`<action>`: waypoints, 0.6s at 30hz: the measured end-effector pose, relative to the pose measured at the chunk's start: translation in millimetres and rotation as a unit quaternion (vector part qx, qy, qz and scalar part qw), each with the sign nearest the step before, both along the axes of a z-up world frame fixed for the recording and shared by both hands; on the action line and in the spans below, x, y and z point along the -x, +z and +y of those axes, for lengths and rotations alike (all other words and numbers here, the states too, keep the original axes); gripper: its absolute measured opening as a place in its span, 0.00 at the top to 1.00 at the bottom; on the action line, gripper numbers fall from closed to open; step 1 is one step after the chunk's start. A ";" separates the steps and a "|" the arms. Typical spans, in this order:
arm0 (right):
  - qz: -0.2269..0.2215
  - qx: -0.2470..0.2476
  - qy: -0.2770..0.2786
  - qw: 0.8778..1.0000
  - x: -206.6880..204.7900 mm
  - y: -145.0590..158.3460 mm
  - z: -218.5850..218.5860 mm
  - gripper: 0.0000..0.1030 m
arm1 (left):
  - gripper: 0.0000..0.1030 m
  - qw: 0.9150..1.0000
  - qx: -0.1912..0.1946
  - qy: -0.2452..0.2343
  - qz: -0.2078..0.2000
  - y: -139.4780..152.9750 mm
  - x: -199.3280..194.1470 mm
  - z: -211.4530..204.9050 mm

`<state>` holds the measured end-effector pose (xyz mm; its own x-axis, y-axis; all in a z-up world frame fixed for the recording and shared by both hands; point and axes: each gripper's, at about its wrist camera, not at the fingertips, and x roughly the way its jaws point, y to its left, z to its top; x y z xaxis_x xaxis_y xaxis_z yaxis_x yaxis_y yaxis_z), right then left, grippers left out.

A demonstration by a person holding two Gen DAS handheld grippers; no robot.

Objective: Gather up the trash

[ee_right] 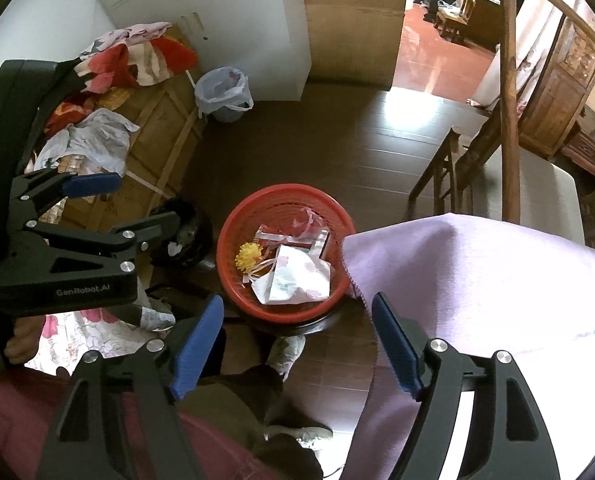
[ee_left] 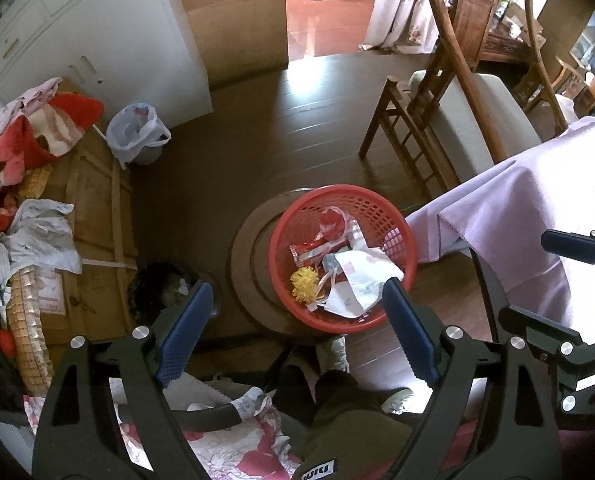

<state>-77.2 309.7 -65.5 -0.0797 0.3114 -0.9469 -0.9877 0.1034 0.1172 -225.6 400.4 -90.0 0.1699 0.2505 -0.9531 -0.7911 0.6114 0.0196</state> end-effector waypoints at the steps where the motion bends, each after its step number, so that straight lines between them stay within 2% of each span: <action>1: 0.000 0.000 0.001 1.000 -0.2 0.0 -0.3 0.26 | 0.18 1.000 -0.001 -0.001 0.000 0.1 -0.8 -0.6; 18: -0.001 -0.001 -0.002 1.000 -3.8 0.1 -1.3 0.26 | 0.18 1.000 -0.004 -0.009 0.003 0.0 -5.6 -2.6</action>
<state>-73.3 308.4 -65.4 -0.0763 0.3134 -0.9465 -0.9877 0.1063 0.1148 -220.0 397.7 -90.0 0.1687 0.2551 -0.9521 -0.7796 0.6255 0.0295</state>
